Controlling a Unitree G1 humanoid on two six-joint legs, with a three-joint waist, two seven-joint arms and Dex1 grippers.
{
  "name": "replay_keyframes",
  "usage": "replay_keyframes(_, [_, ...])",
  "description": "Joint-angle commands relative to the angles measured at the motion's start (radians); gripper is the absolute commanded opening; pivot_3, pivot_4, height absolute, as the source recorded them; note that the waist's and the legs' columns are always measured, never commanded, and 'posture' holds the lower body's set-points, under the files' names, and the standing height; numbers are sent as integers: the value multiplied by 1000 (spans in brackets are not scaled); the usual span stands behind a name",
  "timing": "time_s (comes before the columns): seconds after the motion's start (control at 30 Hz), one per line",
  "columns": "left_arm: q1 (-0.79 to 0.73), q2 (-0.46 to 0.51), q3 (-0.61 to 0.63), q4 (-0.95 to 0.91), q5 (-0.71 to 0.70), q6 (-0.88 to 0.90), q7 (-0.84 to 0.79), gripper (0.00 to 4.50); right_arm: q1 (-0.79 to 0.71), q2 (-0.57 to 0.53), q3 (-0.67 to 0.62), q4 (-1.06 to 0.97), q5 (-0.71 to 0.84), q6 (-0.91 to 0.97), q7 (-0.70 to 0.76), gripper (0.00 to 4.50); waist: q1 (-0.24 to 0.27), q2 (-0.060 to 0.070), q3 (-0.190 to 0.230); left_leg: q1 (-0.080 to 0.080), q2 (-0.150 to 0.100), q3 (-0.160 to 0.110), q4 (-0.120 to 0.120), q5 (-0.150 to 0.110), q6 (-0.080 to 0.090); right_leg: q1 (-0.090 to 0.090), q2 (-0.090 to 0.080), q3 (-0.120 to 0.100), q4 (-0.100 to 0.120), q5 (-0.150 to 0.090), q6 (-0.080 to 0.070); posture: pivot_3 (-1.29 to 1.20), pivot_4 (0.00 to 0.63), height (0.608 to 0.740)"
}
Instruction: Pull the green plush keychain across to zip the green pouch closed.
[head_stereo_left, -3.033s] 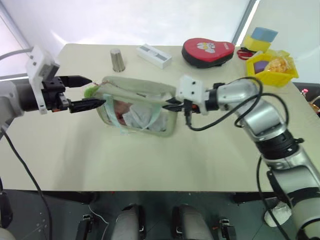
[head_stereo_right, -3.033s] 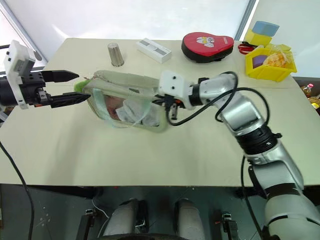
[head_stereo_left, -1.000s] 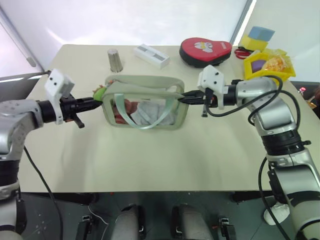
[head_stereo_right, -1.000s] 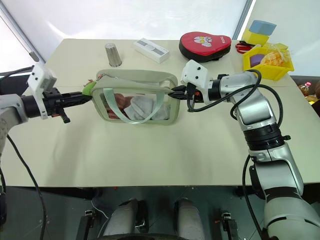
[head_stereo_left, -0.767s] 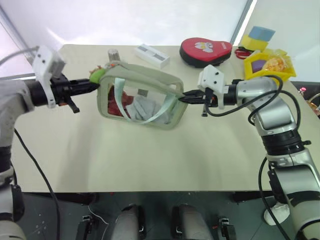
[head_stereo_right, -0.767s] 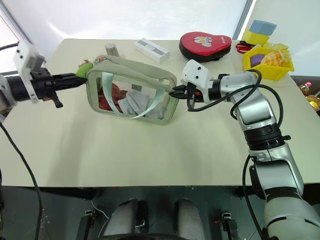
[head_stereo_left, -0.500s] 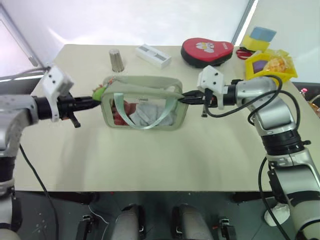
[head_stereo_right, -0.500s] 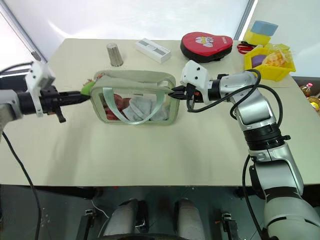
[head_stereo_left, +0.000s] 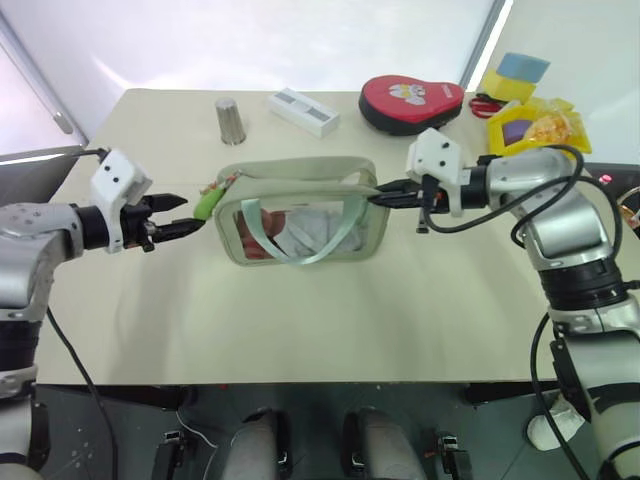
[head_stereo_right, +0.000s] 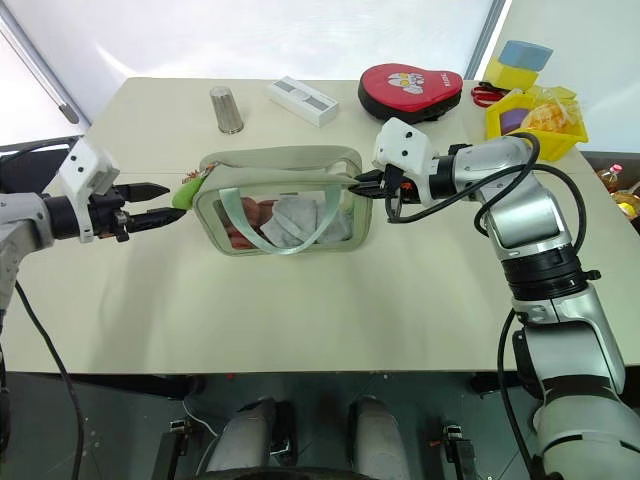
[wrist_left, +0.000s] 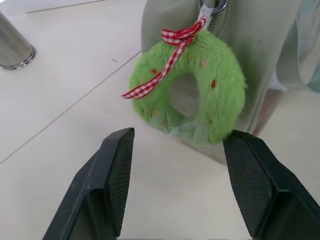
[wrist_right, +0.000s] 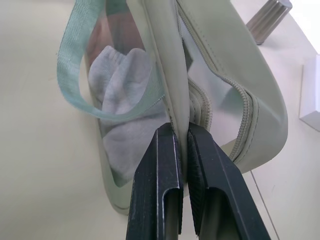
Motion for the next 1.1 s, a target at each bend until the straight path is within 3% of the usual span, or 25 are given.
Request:
replay_keyframes(0.03, [-26,-2,25,-5,1,-19,8,2588,-32,8,-33,-18,13,-9,-13,0,0,0,0,0,0,0,0,0,0,0,0,0,0,0,0,0,150,740])
replay_keyframes(0.2, [-17,-14,26,-24,-11,-9,9,2588,-31,13,-32,-17,13,-10,-16,0,-1,0,0,0,0,0,0,0,0,0,0,0,0,0,0,0,150,740])
replay_keyframes(0.3, [-15,-25,29,-28,-10,-14,18,1761,-31,15,-32,-17,14,-9,-17,0,0,0,0,0,0,0,0,0,0,0,0,0,0,0,0,0,150,740])
replay_keyframes(0.4, [-24,-31,41,-26,-20,-9,18,266,-30,19,-29,-23,14,-4,-20,0,-1,0,0,0,0,0,0,0,0,0,0,0,0,0,0,0,150,740])
replay_keyframes(0.43, [-28,-29,45,-25,-21,-8,19,22,-28,20,-29,-27,15,-2,-21,0,-1,0,0,0,0,0,0,0,0,0,0,0,0,0,0,0,150,740])
replay_keyframes(0.73, [-204,-1,48,-45,-66,49,3,22,-27,27,-28,-33,12,0,-28,0,1,0,0,0,0,0,0,0,0,0,0,0,0,0,0,0,150,740])
replay_keyframes(0.93, [-269,-69,-95,-146,-23,28,-10,22,-27,33,-27,-32,9,3,-37,0,2,0,0,0,0,0,0,0,0,0,0,0,0,0,0,0,150,740])
replay_keyframes(1.1, [-268,-119,-182,-111,66,-54,-1,22,-25,37,-26,-34,7,7,-47,0,-1,0,0,0,0,0,0,0,-1,0,1,0,0,0,0,0,150,740])
